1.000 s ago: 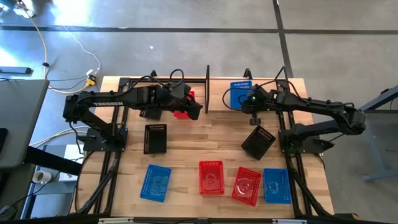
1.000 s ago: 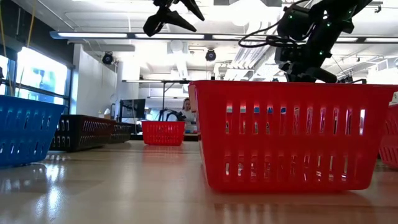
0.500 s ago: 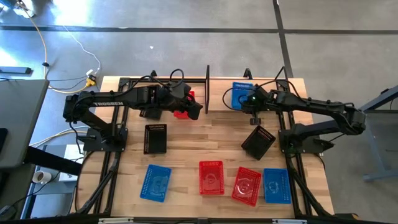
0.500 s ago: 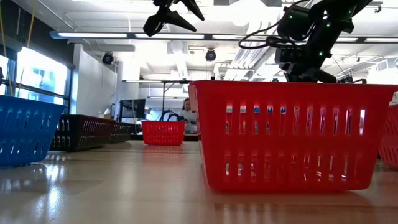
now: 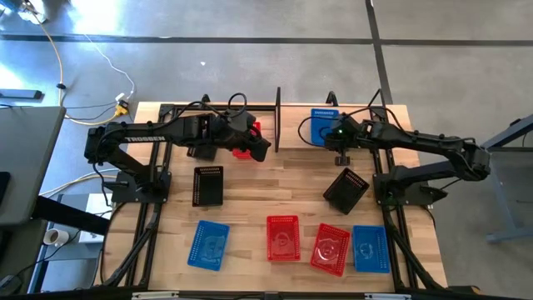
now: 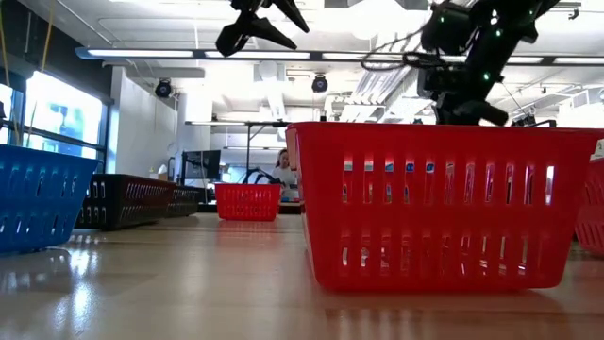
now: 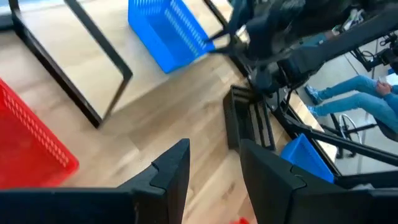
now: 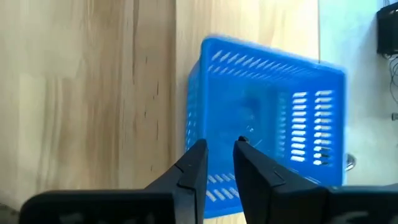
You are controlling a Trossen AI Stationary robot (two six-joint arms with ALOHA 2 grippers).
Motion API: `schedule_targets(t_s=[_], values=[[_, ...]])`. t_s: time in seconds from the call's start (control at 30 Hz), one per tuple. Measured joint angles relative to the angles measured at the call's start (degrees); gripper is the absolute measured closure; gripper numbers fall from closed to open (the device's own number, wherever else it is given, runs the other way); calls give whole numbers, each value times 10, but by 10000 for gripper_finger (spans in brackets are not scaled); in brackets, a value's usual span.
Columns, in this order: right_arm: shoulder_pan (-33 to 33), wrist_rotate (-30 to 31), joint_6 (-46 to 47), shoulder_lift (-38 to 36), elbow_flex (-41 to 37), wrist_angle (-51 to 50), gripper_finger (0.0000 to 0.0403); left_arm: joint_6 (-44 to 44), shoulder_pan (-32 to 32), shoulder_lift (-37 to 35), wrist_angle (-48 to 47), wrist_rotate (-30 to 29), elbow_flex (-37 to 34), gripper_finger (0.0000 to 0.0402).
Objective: Stack baskets on shelf by color
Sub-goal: Put the top left red bin on the shelf
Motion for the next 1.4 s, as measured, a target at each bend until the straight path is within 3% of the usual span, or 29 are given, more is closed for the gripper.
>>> schedule_targets(t_s=[0.4,0.6,0.8,1.17,1.4], values=[[57,12,198,0,105,-105,340,-31,-15,-11,-177,29,0,271],[92,12,257,0,143,-147,340,-60,-36,-11,-264,5,0,271],[130,11,308,0,171,-156,341,-110,-18,-11,-279,-43,-15,271],[170,14,319,0,181,-156,341,-132,73,10,-248,-65,-84,271],[170,16,320,0,182,-156,341,-121,110,36,-229,-64,-92,271]])
